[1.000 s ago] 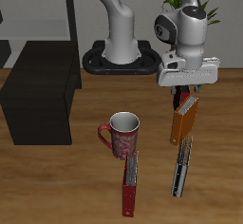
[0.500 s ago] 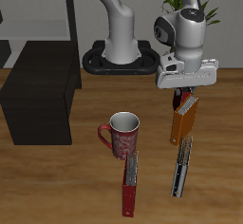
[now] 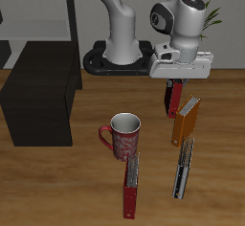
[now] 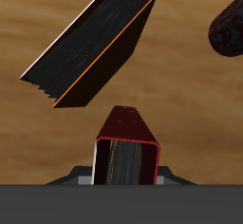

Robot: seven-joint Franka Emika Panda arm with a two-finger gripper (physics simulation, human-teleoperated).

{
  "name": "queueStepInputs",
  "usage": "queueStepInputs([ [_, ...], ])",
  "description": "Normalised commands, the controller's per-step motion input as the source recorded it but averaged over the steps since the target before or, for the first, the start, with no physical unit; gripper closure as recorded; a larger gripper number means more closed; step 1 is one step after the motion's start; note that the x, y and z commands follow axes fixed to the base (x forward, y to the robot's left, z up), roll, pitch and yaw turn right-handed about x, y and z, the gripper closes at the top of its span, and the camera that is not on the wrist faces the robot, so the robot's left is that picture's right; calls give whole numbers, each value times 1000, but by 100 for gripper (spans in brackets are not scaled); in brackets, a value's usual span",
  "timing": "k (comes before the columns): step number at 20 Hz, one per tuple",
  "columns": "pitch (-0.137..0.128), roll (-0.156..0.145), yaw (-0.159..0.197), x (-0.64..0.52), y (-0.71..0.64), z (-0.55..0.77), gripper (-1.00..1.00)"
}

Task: Place the left red book in the top region of the shelf

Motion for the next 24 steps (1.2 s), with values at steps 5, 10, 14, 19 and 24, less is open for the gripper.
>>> queueStepInputs([
  [5, -57, -79, 22, -59, -435, 410, 100],
  [10, -34, -107, 11, 5, -360, 290, 100],
  [14, -28, -114, 28, -13, -286, 215, 100],
  [19, 18, -108, 49, 32, -13, 29, 100],
  [24, -7, -138, 28, -10, 86, 46, 100],
])
